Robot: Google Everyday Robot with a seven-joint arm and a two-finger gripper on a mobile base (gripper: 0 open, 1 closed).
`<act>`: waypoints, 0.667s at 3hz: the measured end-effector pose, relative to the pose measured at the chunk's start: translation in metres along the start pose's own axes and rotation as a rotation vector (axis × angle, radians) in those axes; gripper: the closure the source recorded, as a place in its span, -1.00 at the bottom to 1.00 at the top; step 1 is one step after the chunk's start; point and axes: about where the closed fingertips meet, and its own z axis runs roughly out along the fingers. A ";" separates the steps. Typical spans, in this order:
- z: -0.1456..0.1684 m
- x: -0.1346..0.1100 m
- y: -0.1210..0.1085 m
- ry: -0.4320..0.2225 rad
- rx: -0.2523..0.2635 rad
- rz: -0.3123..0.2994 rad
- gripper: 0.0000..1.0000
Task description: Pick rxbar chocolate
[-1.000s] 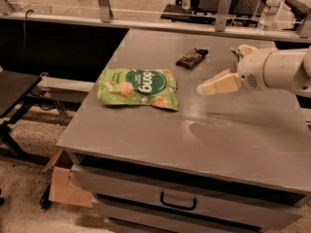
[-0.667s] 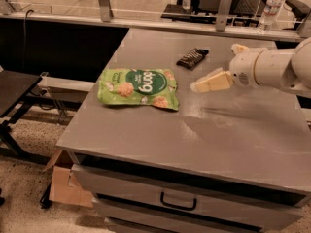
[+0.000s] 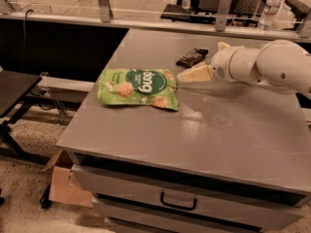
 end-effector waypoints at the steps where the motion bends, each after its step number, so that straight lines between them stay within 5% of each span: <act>1: 0.022 -0.003 -0.015 -0.019 0.027 0.019 -1.00; 2: 0.043 -0.005 -0.032 -0.030 0.059 0.054 -1.00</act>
Offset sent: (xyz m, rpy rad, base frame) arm 0.0870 -0.0073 -0.0067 0.0855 -0.0272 -0.1251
